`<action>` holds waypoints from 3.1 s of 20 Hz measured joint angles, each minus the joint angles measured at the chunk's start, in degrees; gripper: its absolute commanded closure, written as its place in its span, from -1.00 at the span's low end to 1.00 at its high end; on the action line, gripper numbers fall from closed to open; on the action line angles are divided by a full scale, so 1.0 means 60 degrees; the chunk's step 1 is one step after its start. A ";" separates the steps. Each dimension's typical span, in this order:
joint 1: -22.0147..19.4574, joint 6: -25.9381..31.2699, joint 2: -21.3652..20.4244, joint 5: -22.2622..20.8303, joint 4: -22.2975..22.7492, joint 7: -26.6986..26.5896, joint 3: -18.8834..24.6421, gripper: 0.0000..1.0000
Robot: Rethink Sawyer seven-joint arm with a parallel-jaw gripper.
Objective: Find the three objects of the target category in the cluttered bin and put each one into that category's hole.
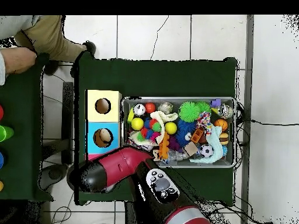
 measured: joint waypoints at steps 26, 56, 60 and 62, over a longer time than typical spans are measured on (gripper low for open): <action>0.0082 0.0002 0.0322 0.0000 -0.0286 0.0000 -0.0001 1.00; -0.0497 0.0059 0.0200 0.0008 -0.0667 0.0000 0.0084 1.00; -0.0785 0.0393 -0.0108 0.0063 -0.0672 0.0000 0.0202 1.00; -0.0906 0.0632 -0.0222 0.0096 -0.0689 0.0000 0.0270 1.00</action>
